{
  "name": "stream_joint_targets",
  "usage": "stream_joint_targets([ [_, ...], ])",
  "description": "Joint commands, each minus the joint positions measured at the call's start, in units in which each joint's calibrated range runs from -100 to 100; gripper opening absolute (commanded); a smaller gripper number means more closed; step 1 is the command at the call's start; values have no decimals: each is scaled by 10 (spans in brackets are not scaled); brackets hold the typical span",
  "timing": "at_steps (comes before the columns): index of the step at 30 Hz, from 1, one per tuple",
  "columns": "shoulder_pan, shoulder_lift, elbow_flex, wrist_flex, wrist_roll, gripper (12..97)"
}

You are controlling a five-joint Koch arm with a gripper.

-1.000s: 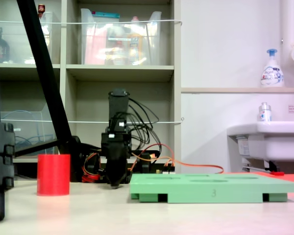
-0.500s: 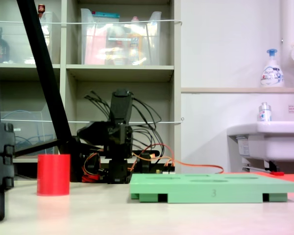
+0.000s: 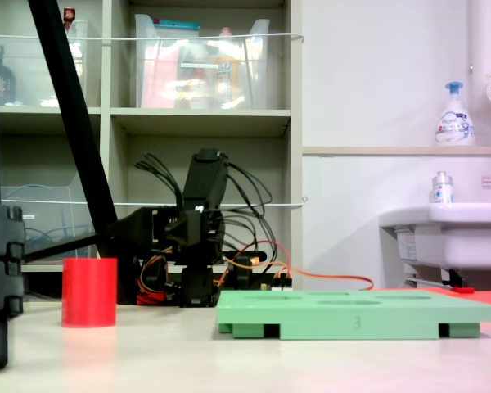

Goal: Put the cylinder block into the corresponding hole

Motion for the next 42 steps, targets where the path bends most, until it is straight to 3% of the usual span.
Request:
stream_joint_targets([
  [1,-7,-4,-11,10,-4,748],
  [3,-8,91,-11,31,-4,817],
  [10,-22,608,43,395,-2,825],
  [36,-37,1017,410,395,-2,813],
  [40,-38,1039,436,395,-2,743],
  [42,-40,1039,436,395,-2,644],
])
